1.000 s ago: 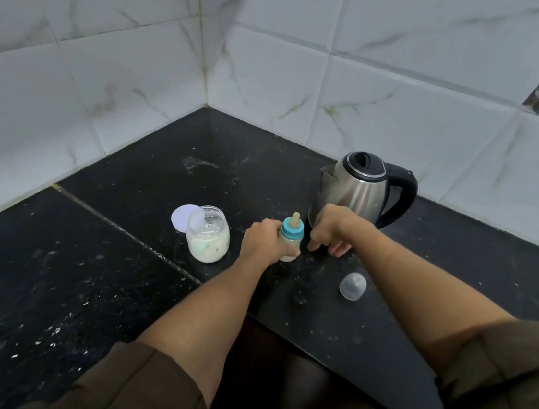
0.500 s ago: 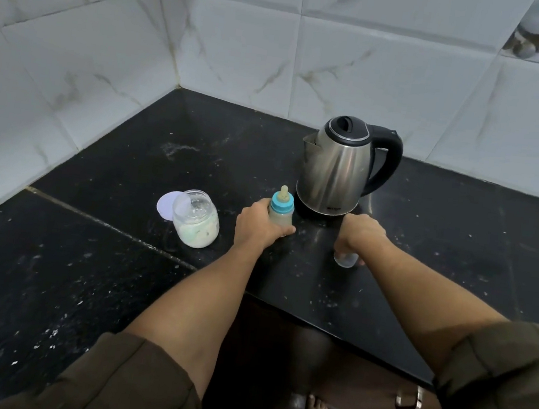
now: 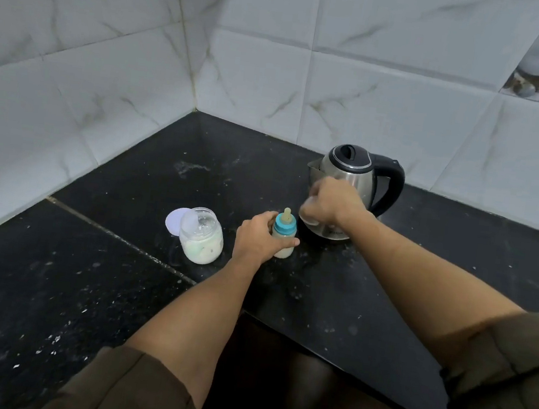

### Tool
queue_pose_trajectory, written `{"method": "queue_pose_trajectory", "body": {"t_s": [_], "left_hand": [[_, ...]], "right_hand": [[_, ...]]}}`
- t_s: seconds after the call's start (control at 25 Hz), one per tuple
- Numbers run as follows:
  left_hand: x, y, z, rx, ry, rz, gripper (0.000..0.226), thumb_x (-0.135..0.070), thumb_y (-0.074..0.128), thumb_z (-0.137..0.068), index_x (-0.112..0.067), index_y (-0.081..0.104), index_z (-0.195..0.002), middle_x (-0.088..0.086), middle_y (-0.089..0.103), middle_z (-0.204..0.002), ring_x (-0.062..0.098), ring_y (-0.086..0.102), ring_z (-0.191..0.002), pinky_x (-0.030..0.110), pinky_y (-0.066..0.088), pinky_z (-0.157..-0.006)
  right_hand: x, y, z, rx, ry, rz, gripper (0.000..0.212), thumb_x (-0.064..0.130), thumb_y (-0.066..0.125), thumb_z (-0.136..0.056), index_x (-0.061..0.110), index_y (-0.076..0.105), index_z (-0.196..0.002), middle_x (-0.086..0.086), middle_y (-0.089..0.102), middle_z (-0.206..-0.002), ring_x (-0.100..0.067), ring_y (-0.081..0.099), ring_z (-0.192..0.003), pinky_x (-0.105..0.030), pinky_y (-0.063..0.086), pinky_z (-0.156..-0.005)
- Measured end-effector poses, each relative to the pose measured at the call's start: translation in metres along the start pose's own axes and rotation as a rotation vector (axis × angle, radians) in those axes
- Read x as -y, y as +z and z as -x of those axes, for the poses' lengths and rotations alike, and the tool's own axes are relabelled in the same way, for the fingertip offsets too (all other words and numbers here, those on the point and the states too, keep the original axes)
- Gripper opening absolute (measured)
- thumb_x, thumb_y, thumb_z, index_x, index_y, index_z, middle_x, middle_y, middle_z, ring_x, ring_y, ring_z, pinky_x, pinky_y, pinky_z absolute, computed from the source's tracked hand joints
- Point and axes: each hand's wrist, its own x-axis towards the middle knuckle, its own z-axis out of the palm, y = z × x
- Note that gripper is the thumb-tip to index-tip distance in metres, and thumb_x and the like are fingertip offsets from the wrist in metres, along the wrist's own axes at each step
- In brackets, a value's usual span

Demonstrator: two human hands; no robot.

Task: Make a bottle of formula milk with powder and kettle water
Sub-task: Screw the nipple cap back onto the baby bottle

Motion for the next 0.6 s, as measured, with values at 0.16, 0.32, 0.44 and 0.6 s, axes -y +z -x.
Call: {"method": "queue_pose_trajectory", "body": {"t_s": [0.16,0.32,0.44,0.6], "left_hand": [[-0.001,-0.004,-0.004,0.018,-0.006,-0.037,0.065,-0.050,0.092,-0.070,-0.027,0.070,-0.127,-0.007,0.077,-0.114,0.013,0.070,-0.110,0.042,0.055,-0.101],[-0.002,-0.002,-0.007,0.024,-0.001,-0.092,0.054,-0.054,0.089,-0.071,-0.027,0.073,-0.115,-0.009,0.078,-0.102,0.012,0.071,-0.100,0.036,0.056,-0.092],[-0.002,-0.002,-0.008,0.008,-0.001,-0.129,0.051,-0.057,0.087,-0.070,-0.028,0.076,-0.111,-0.009,0.078,-0.096,0.012,0.071,-0.095,0.033,0.056,-0.086],[-0.001,-0.001,-0.007,0.011,0.011,-0.161,0.050,-0.056,0.086,-0.072,-0.026,0.074,-0.109,-0.009,0.077,-0.094,0.012,0.070,-0.094,0.033,0.055,-0.084]], "right_hand": [[0.025,-0.016,-0.006,0.018,-0.163,-0.009,0.050,0.033,0.077,-0.080,0.025,0.072,-0.129,-0.004,0.073,-0.126,-0.027,0.068,-0.114,-0.035,0.057,-0.091],[0.028,-0.002,-0.008,0.093,-0.219,0.100,0.055,0.038,0.083,-0.080,0.023,0.070,-0.132,-0.003,0.073,-0.124,-0.024,0.069,-0.109,-0.037,0.059,-0.091],[0.029,0.007,-0.006,0.103,-0.238,0.159,0.055,0.040,0.083,-0.080,0.022,0.070,-0.131,-0.003,0.073,-0.122,-0.024,0.069,-0.105,-0.037,0.060,-0.087],[0.032,0.017,-0.006,0.109,-0.242,0.185,0.051,0.035,0.083,-0.081,0.022,0.071,-0.128,-0.004,0.072,-0.119,-0.024,0.069,-0.100,-0.034,0.059,-0.078]]}}
